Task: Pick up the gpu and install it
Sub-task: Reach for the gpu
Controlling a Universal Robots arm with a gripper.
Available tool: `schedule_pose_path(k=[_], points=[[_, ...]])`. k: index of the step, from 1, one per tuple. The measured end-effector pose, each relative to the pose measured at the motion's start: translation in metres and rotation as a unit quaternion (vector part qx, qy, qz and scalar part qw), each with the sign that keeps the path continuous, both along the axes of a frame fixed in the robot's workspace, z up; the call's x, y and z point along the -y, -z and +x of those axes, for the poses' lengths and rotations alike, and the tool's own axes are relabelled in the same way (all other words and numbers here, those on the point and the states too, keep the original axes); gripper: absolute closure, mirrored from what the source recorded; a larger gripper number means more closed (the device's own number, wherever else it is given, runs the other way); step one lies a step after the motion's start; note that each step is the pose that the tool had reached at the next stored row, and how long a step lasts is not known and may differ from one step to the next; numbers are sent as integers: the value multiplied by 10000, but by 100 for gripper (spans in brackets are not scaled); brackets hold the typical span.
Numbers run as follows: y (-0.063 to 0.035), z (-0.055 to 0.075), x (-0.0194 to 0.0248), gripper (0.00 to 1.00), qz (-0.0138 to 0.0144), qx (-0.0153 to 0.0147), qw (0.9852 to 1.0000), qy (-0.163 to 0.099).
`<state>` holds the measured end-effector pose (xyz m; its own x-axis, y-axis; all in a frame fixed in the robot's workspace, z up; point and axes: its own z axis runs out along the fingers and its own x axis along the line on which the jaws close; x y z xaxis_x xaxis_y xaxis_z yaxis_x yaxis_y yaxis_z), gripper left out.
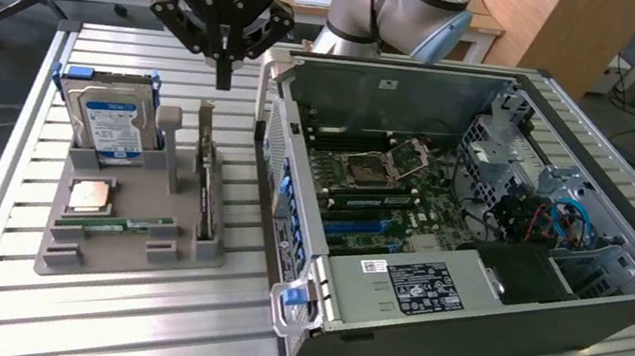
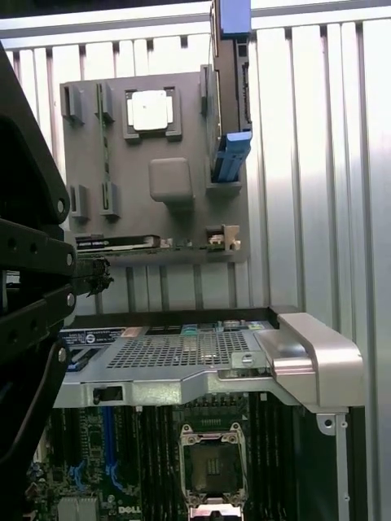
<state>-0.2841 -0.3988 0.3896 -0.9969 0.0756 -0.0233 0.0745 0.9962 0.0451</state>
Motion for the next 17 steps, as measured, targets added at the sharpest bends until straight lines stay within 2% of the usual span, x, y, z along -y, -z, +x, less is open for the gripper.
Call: schedule_pose_path(k=[9,17], points=[[5,-111,0,89,0,0,10000,0],[5,-136,0,89,0,0,10000,1]])
